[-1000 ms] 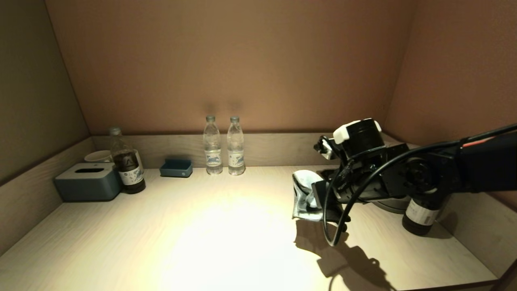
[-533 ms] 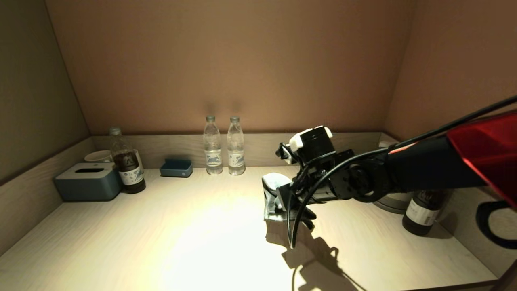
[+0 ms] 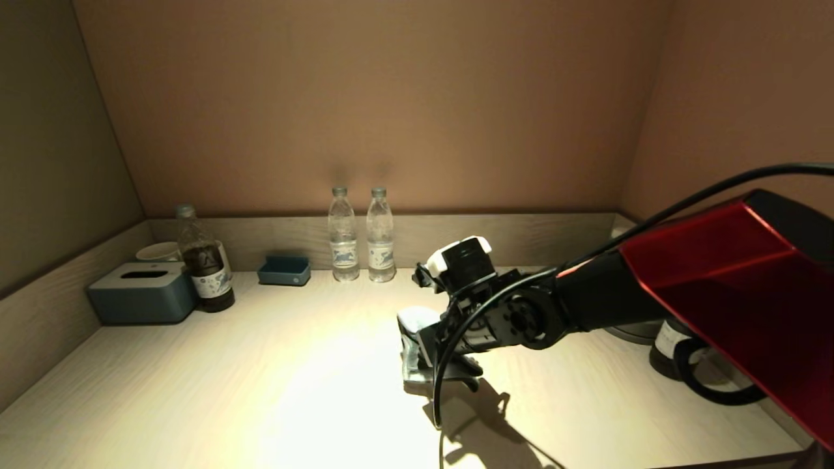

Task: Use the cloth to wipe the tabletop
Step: Sweep the stains on the table

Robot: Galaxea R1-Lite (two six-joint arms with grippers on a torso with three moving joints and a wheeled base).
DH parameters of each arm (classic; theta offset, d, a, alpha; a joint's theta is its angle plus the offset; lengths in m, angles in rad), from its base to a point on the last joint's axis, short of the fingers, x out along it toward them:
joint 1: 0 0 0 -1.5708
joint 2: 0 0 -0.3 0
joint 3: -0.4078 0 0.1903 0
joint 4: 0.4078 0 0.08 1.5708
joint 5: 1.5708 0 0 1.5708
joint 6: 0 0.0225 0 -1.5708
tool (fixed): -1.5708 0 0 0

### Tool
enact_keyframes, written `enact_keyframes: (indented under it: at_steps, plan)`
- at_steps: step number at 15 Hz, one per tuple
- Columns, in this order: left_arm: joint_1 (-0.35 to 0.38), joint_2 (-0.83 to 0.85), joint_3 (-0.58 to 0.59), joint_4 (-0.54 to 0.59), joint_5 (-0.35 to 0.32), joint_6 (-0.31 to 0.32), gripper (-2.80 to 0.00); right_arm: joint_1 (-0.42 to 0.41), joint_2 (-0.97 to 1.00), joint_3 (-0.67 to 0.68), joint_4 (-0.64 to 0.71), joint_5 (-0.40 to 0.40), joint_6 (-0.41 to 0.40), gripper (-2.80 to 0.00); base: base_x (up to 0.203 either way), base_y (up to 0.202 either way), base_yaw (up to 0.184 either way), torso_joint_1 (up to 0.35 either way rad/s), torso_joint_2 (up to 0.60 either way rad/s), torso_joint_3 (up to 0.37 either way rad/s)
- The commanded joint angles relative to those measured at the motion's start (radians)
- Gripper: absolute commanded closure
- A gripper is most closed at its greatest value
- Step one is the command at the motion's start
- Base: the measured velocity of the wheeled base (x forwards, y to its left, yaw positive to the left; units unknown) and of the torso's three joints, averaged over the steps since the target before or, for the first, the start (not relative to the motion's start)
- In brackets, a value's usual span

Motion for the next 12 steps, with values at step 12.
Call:
enact_keyframes:
  at_steps: [12]
  plan:
    - [0.000,0.000,0.000,0.000,0.000,0.000,0.00,0.067,0.171,-0.005,-0.176,-0.001,-0.017,0.00,0.000,0.000,0.000,0.000,0.00,0.000]
